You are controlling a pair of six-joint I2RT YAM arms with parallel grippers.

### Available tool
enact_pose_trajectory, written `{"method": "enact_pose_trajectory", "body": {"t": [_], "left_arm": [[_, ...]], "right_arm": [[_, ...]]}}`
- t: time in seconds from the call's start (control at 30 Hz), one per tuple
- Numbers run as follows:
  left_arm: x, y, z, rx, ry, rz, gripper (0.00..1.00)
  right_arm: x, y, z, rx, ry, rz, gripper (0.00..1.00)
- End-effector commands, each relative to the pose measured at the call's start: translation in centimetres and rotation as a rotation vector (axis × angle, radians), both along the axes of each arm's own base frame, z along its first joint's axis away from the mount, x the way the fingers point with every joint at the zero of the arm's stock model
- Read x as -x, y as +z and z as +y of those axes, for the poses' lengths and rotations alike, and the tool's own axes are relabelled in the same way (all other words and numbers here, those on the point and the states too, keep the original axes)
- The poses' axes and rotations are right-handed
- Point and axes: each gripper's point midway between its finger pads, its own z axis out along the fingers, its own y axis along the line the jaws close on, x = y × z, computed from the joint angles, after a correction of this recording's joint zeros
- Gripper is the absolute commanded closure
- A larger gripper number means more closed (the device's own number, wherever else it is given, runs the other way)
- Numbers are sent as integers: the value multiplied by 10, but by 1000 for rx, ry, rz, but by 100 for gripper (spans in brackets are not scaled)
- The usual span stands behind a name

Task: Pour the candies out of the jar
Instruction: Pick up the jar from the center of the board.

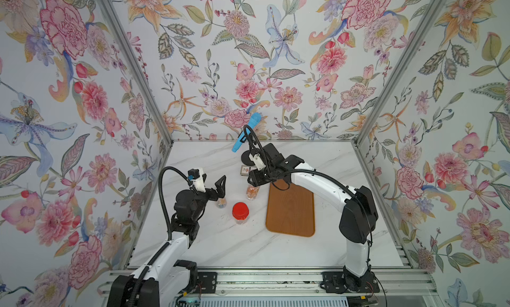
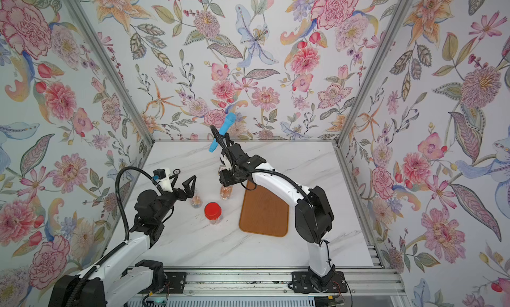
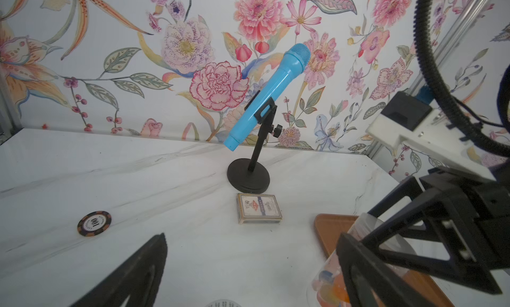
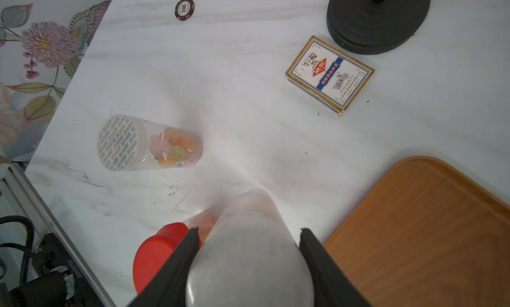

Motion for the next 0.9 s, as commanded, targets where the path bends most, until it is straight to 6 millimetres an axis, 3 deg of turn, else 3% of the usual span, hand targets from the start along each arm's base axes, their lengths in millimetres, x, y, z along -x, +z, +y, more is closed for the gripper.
{"method": "enact_pose_trajectory", "body": {"t": [0.0,0.23,0.43,0.63,0.87], "left_arm": [[4,28,-35,-44,-150,-114,1],[9,34,-96,-133,-337,-164,1],[14,52,-136,-156,-500,-231,1],[15,67,-163,-157,-600,-297,1],[11,65,-177,-158,-665,-298,1]], "right_arm": [[5,42,-18,-126,19,7,65],[-2,96,-59,-288,6,-6,66],[7,133,-66,-426,83,21,67],[17,148,-66,-482,125,42,68],[27,159,-66,-516,151,50,69]]}}
